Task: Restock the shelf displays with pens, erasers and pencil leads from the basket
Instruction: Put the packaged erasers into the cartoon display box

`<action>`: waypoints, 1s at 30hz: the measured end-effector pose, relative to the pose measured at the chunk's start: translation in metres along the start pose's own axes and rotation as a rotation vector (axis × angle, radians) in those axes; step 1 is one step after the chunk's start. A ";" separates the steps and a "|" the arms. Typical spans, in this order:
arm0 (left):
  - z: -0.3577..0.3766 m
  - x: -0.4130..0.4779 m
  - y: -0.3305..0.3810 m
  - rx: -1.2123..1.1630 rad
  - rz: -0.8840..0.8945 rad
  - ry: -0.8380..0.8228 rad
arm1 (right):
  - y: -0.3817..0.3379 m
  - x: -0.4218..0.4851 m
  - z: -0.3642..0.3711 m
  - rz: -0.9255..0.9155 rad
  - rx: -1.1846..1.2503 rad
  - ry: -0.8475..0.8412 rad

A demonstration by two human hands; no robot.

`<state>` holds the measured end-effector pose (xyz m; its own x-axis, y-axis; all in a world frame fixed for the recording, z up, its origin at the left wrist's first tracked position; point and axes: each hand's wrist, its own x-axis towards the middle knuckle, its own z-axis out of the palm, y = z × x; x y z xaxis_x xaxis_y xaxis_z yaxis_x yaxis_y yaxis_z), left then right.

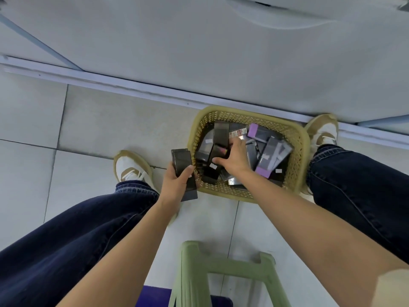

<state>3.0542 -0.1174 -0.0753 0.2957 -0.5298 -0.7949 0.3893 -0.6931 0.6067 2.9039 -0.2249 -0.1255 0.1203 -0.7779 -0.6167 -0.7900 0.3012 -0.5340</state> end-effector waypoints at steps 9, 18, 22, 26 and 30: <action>0.005 -0.021 0.024 0.018 0.065 -0.051 | 0.000 -0.031 -0.047 -0.046 0.224 -0.202; 0.028 -0.086 0.088 0.046 0.189 -0.058 | -0.061 -0.106 -0.144 -0.179 0.514 -0.454; 0.045 -0.133 0.112 0.001 0.212 -0.237 | -0.082 -0.140 -0.170 -0.259 0.543 -0.506; 0.050 -0.174 0.125 -0.017 0.271 -0.473 | -0.097 -0.173 -0.188 -0.362 0.567 -0.465; 0.048 -0.210 0.140 -0.071 0.260 -0.501 | -0.112 -0.203 -0.207 -0.437 0.605 -0.360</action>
<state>3.0048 -0.1263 0.1768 -0.0533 -0.8578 -0.5112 0.4219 -0.4833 0.7671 2.8438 -0.2150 0.1795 0.6080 -0.7005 -0.3737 -0.1797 0.3371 -0.9242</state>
